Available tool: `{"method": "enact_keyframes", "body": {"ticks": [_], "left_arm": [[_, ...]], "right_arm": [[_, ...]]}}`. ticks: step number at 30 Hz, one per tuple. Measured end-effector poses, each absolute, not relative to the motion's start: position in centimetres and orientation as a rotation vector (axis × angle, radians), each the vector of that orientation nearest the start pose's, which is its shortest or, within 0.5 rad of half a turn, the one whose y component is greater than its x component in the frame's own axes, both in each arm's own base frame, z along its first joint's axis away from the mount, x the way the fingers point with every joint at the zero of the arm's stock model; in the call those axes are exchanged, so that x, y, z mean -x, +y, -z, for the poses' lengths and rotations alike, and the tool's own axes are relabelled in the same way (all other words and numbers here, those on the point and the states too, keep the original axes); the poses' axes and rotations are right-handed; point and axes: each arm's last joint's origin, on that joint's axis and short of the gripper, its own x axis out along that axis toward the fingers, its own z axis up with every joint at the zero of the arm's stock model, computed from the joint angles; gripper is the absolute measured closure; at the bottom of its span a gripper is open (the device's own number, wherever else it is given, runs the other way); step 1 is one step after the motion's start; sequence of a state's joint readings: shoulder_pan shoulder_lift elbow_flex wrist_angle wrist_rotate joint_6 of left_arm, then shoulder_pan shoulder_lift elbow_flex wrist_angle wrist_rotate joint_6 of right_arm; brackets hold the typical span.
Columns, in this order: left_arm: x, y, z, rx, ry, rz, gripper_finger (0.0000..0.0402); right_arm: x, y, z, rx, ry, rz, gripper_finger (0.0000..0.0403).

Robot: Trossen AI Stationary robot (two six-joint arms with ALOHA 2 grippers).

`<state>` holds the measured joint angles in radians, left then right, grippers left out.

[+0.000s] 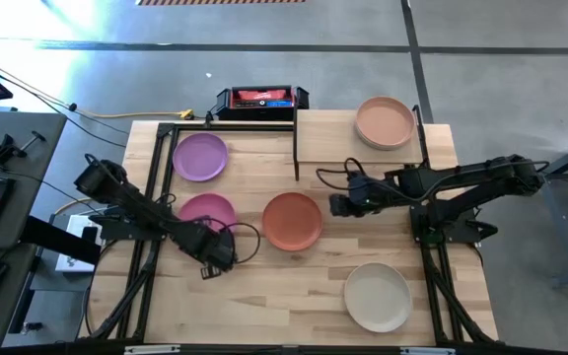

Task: Place and stack plates onto a shelf
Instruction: Put the pink plate on the shelf

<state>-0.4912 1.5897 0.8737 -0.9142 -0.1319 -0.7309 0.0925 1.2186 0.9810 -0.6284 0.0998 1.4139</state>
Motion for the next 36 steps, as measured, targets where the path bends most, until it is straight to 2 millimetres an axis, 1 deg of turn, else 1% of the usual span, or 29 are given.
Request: {"method": "enact_keyframes", "body": {"ticks": [7, 10, 16, 21, 24, 30, 36], "left_arm": [[-22.1, -12.4, -17.8, -0.111, 1.542, -0.131, 0.0398], [-22.3, -12.8, -18.8, -0.202, 1.532, -0.078, 0.0398], [-22.8, -13.5, -20.9, -0.379, 1.491, 0.038, 0.0398], [-23.0, -14.3, -22.3, -0.532, 1.457, 0.188, 0.0398], [-23.1, -14.6, -23.0, -0.631, 1.429, 0.244, 0.0397], [-23.5, -15.0, -24.0, -0.787, 1.376, 0.365, 0.0397], [-23.8, -15.0, -24.6, -0.953, 1.330, 0.442, 0.0397]], "right_arm": [[-25.4, 2.1, -29.0, -1.283, 0.563, 0.498, 0.0306], [-26.0, 2.1, -29.0, -1.293, 0.532, 0.472, 0.0306], [-27.8, 2.3, -27.7, -1.294, 0.533, 0.471, 0.0306], [-29.4, 2.4, -26.3, -1.296, 0.540, 0.466, 0.0306], [-30.4, 2.6, -25.7, -1.307, 0.535, 0.439, 0.0306], [-32.0, 2.8, -24.6, -1.336, 0.525, 0.379, 0.0306], [-32.5, 2.9, -24.0, -1.357, 0.534, 0.369, 0.0306]]}}
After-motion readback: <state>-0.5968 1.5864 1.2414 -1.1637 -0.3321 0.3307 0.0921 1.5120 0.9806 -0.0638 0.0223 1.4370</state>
